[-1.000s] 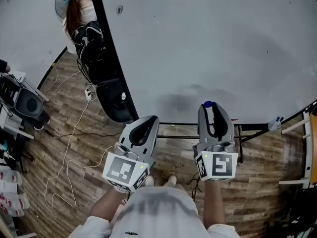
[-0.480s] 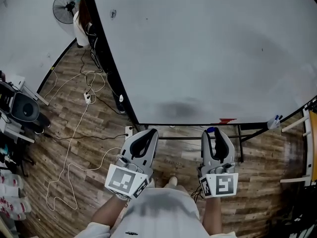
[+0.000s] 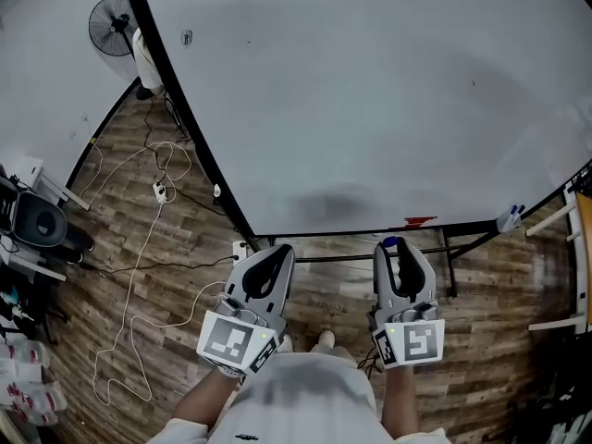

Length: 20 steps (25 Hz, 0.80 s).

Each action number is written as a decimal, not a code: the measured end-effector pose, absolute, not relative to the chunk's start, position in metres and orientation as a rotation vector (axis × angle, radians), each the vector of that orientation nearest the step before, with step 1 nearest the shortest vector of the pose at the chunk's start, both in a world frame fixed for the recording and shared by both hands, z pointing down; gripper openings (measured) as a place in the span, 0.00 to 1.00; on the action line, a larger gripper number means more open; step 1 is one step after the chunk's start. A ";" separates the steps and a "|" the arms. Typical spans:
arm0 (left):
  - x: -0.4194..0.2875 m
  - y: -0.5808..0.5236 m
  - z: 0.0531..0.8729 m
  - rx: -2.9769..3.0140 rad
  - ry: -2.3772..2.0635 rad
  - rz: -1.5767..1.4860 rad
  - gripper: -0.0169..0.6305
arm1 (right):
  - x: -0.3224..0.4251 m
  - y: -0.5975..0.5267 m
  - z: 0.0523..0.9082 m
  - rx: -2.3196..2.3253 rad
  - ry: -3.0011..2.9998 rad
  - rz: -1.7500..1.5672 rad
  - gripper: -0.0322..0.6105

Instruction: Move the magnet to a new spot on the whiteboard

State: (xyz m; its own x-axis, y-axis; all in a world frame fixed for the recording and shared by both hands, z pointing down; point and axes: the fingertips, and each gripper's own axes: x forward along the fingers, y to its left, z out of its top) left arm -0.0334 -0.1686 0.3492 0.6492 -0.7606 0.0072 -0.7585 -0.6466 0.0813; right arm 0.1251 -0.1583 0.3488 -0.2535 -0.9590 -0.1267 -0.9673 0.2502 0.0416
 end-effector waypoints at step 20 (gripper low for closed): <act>0.041 -0.191 0.322 2.874 -1.094 -0.039 0.04 | 0.176 -0.213 0.227 -1.870 2.333 0.431 0.25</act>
